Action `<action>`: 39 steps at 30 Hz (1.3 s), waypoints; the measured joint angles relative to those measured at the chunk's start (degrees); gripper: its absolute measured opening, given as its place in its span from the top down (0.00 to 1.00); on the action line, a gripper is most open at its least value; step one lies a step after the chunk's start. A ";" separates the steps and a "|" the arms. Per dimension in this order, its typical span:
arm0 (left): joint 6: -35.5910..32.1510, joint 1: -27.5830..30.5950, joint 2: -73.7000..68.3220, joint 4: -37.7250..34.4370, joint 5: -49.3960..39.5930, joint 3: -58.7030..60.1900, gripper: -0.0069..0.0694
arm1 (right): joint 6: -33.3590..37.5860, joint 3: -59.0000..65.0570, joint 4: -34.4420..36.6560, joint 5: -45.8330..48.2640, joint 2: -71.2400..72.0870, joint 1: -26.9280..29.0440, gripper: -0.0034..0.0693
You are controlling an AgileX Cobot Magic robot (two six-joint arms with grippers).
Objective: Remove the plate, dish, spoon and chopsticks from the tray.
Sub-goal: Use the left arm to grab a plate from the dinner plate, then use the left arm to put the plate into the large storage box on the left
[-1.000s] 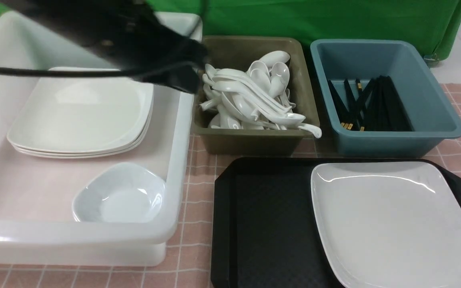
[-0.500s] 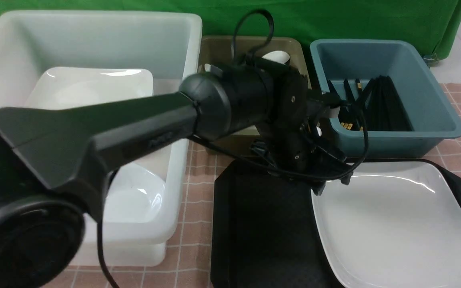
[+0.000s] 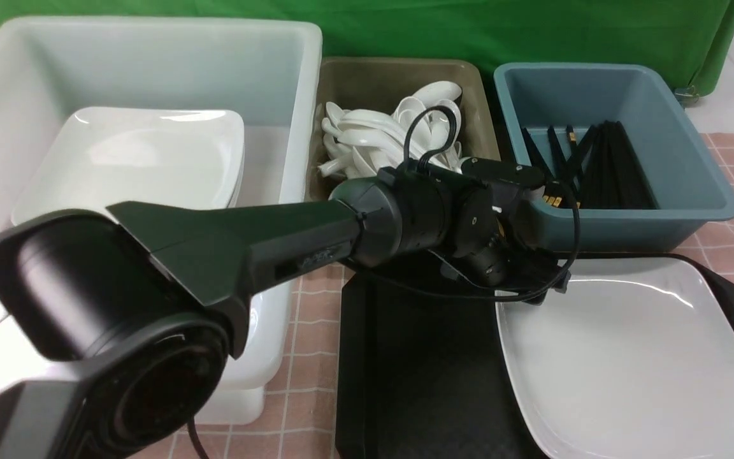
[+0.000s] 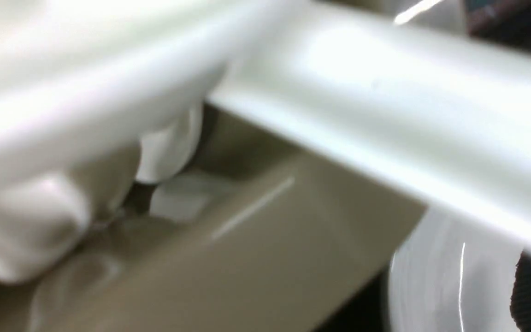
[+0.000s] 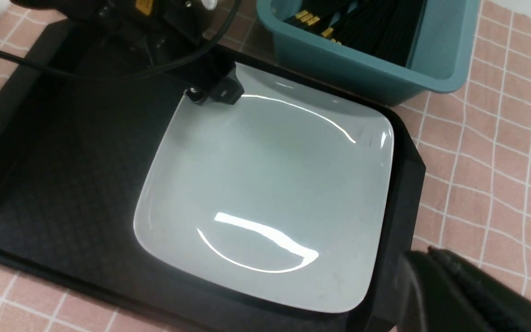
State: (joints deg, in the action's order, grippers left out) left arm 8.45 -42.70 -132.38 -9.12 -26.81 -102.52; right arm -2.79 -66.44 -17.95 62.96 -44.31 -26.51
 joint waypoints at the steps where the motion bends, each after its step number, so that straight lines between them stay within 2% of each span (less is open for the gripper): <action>1: -0.29 0.00 -0.23 -0.02 0.22 0.00 0.29 | 0.07 0.00 0.00 -0.14 0.00 0.00 0.91; 2: -0.41 0.00 -0.38 -0.02 0.26 0.00 0.32 | 0.25 0.00 0.00 -0.16 0.00 0.00 0.91; 3: -0.47 0.00 -0.41 -0.07 0.12 0.00 0.39 | 0.49 0.00 0.00 -0.21 0.00 0.00 0.91; 4: -0.46 0.00 -0.41 -0.07 0.07 0.00 0.40 | 0.53 0.00 0.00 -0.21 0.00 0.00 0.91; 6: -0.20 0.00 -0.48 -0.81 -0.53 -0.13 0.62 | 0.84 0.00 0.00 -0.21 0.00 0.00 0.91; 8: 0.61 0.27 -0.24 -2.38 -1.24 -0.52 0.70 | 1.11 0.00 0.00 -0.21 0.00 0.00 0.91; 14: -0.05 0.26 1.59 -2.41 -7.55 -0.52 0.72 | 1.48 0.00 0.00 -0.27 0.00 0.00 0.91; 25: -7.20 0.21 17.01 -0.83 -19.72 -0.52 0.87 | 1.53 0.00 0.00 -0.59 0.00 0.00 0.91; 33: -9.45 0.21 26.44 2.47 -24.12 -0.42 0.88 | 1.48 0.00 0.37 -1.16 0.00 0.00 0.91; 39: -9.58 1.01 31.09 6.30 -25.46 -0.42 0.88 | 1.76 0.00 3.91 -4.15 0.00 0.00 0.91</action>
State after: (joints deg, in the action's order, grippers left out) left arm -1.13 -41.69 -101.29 -2.83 -52.27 -102.94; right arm -1.03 -66.44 -14.04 58.81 -44.31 -26.51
